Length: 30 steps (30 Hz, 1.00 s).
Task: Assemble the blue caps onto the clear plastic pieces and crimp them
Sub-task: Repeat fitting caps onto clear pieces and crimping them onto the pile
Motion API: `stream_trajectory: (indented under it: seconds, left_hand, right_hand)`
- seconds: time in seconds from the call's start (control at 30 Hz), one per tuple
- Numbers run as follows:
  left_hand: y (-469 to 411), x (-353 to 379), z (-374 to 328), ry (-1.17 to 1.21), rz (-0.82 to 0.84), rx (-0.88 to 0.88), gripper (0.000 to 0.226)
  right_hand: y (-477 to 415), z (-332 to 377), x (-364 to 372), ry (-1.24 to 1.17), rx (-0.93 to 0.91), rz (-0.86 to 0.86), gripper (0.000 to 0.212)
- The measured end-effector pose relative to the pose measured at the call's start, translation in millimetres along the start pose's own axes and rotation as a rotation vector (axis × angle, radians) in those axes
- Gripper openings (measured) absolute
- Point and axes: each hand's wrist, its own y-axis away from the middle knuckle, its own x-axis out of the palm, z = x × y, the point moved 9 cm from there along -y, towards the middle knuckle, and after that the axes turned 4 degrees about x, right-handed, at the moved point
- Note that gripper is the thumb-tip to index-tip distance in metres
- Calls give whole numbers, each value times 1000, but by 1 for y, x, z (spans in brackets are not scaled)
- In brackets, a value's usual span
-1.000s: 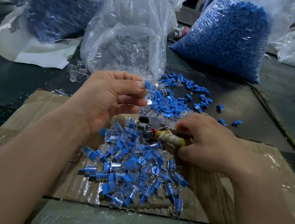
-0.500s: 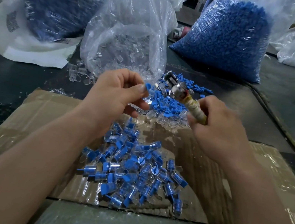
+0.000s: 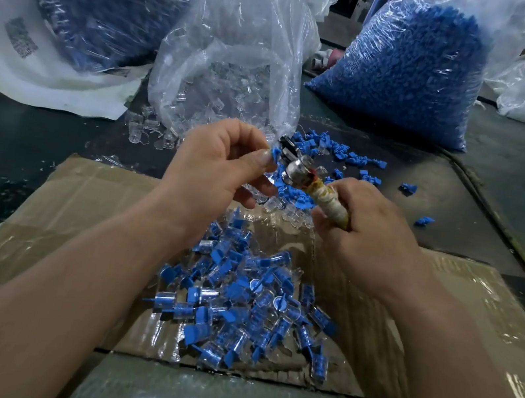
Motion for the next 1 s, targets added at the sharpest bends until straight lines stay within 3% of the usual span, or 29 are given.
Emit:
stream_trajectory:
  seconds: [0.33,0.77,1.0]
  left_hand:
    - [3,-2,-8,-158,-51,91,22]
    - [5,-7,-10,-203,-98,79,23]
    - [3,-23,-7,-142,-197,29,18]
  right_hand:
    - [-3,0,2,-43,10,-30,21]
    - [-3,4,3,-33,0,-94,16]
    - [-6,-6,9,36,-33,13,16]
